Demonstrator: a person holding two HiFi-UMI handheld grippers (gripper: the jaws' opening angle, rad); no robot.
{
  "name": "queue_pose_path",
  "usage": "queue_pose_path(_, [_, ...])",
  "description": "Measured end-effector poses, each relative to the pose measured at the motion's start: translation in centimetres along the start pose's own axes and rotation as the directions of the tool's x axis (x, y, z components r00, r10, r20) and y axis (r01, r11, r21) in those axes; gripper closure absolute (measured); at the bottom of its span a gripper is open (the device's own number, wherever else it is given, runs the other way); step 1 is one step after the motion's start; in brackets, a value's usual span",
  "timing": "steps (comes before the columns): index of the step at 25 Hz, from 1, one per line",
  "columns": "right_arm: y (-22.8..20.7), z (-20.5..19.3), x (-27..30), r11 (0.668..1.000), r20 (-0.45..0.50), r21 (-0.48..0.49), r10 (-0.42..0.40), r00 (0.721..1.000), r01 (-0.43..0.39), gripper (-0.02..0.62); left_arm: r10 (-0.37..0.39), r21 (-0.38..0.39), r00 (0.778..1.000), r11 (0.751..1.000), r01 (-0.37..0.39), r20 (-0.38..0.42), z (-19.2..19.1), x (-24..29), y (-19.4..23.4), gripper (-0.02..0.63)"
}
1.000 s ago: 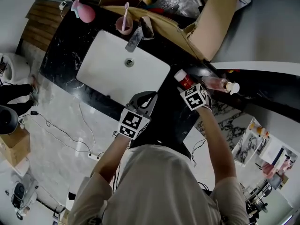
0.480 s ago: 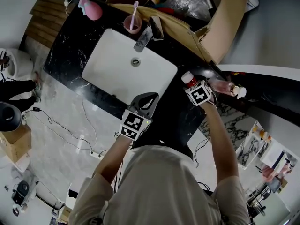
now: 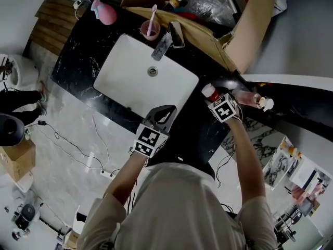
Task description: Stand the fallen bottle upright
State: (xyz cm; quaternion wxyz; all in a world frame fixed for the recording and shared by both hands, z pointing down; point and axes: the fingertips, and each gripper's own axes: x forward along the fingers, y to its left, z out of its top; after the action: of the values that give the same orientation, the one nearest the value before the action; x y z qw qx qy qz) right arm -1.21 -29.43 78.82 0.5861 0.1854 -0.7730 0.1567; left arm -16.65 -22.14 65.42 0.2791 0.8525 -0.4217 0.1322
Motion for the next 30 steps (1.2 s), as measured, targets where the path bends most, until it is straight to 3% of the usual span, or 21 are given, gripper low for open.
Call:
queue_pose_path(9, [0.7, 0.1, -2.3, 0.999, 0.040, -0.037, -0.035, 0.999, 0.036, 0.291, -0.008, 0.014, 1.000, 1.000, 0.008, 0.010, 0.6, -0.5, -0.7, 0.600])
queue_pose_path(30, [1.0, -0.6, -9.7, 0.989, 0.248, 0.055, -0.145, 0.958, 0.136, 0.291, -0.026, 0.071, 0.999, 0.997, 0.023, 0.035, 1.4, -1.7, -6.2, 0.600])
